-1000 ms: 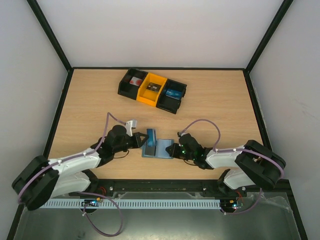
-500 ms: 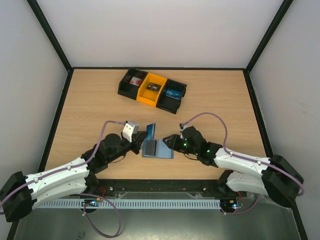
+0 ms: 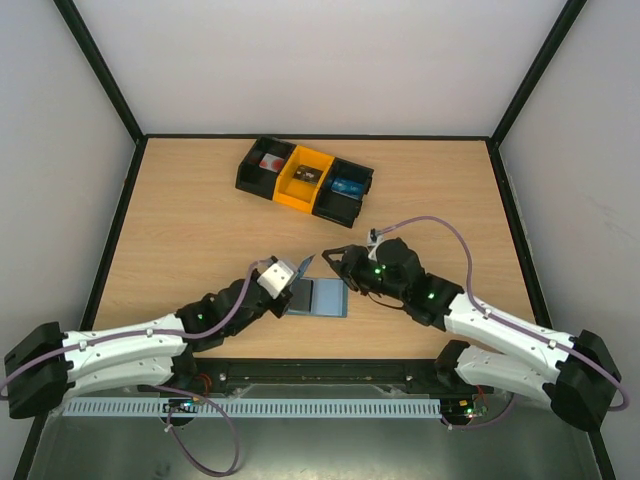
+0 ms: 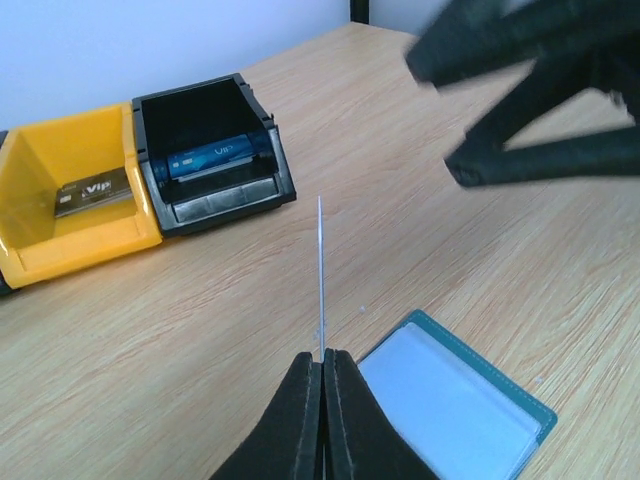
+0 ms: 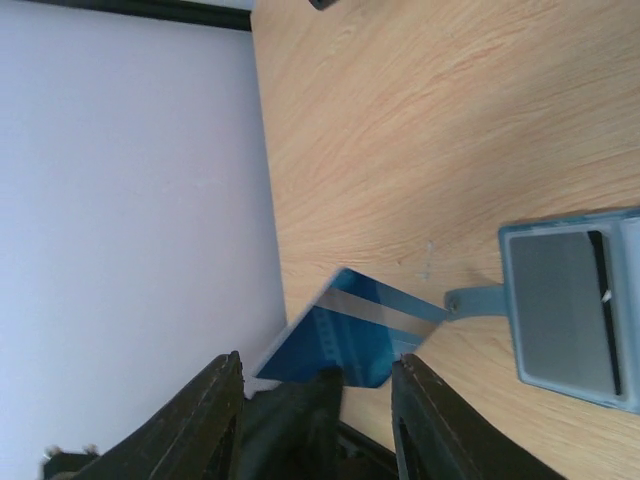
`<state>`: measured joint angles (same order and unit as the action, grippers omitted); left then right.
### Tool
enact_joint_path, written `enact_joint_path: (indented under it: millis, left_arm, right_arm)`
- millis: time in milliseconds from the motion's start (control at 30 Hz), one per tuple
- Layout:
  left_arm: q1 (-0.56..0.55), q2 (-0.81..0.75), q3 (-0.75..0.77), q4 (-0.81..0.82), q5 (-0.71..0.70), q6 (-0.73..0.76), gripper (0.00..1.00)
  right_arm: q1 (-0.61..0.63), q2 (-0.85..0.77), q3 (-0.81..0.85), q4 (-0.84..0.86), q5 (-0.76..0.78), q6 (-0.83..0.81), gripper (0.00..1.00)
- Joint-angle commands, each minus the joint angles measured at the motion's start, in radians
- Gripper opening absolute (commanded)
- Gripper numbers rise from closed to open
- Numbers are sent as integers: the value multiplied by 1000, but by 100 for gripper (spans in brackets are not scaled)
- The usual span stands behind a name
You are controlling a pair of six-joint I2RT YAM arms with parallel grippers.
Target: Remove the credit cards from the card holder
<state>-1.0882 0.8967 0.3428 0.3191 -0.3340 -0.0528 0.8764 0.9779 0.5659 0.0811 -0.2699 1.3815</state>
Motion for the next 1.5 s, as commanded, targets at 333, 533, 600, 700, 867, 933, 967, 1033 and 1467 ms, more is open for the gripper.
enact_joint_path:
  millis: [333, 533, 600, 700, 867, 933, 967, 1033, 1467]
  left_arm:
    - [-118, 117, 62, 60, -116, 186, 2]
    - [-130, 165, 84, 52, -150, 188, 3]
    - [-134, 180, 91, 43, -157, 191, 2]
    - [-141, 195, 96, 47, -166, 199, 2]
    - [-155, 210, 114, 37, -173, 211, 2]
    - [-165, 211, 126, 15, -188, 207, 3]
    - [-172, 211, 127, 13, -195, 208, 2]
    - [-183, 212, 124, 19, -201, 216, 2]
    - [-214, 260, 133, 5, -276, 197, 3]
  right_arm:
    - [-3, 60, 81, -11, -76, 117, 39]
    - [-2, 66, 70, -33, -81, 126, 39]
    - [-2, 73, 63, -31, -92, 134, 39]
    - [-3, 91, 56, -26, -104, 137, 38]
    - [-3, 114, 51, -19, -124, 137, 35]
    - [-2, 120, 52, -17, -133, 133, 33]
    - [-2, 119, 51, -18, -133, 127, 31]
    - [-3, 117, 49, -22, -124, 118, 26]
    - [-2, 120, 34, -31, -90, 39, 2]
